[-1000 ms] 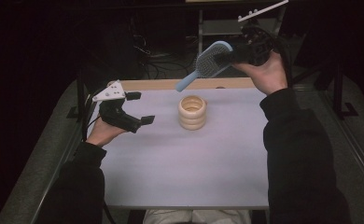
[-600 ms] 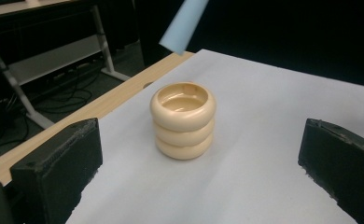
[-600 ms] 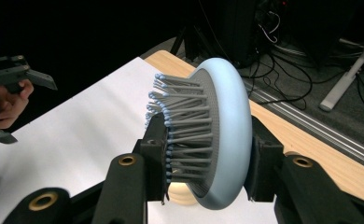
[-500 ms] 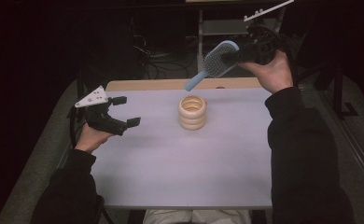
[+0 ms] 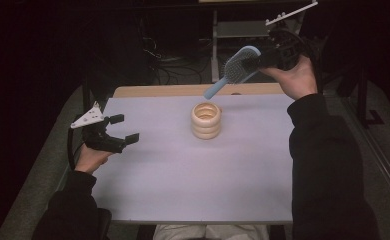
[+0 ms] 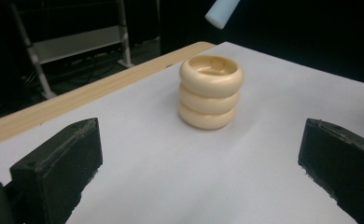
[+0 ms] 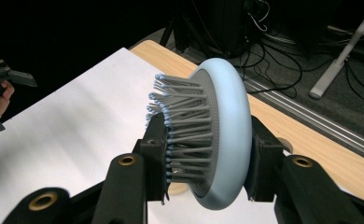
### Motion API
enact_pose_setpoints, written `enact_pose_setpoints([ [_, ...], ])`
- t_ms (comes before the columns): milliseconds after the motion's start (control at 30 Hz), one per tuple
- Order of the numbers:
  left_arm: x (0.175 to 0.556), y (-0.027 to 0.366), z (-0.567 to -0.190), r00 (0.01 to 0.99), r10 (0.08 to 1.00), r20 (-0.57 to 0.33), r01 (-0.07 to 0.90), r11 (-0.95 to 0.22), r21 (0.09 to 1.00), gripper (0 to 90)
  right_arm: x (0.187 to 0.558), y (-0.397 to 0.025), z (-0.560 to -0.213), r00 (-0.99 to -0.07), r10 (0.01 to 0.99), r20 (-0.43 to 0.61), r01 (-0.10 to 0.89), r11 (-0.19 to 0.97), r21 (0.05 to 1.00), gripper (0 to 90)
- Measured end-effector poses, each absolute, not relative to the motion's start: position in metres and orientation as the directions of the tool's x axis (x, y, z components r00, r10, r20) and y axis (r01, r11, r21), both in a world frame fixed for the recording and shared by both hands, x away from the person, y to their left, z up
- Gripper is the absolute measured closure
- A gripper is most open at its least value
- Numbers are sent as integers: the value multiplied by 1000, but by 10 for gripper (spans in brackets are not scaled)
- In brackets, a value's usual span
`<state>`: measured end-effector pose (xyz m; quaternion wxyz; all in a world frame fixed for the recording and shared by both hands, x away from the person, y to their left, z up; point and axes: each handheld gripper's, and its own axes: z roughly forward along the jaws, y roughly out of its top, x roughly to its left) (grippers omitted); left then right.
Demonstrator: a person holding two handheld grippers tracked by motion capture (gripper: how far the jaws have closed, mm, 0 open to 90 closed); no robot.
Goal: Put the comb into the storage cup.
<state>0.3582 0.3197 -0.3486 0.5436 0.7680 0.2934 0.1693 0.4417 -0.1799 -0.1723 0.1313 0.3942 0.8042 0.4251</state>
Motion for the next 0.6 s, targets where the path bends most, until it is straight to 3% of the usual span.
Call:
enact_pose_setpoints([
  [600,352,352,-382,705,703,-99,309,-178,934,0,450,-178,-189,-651,749,126,547,347,761,573],
])
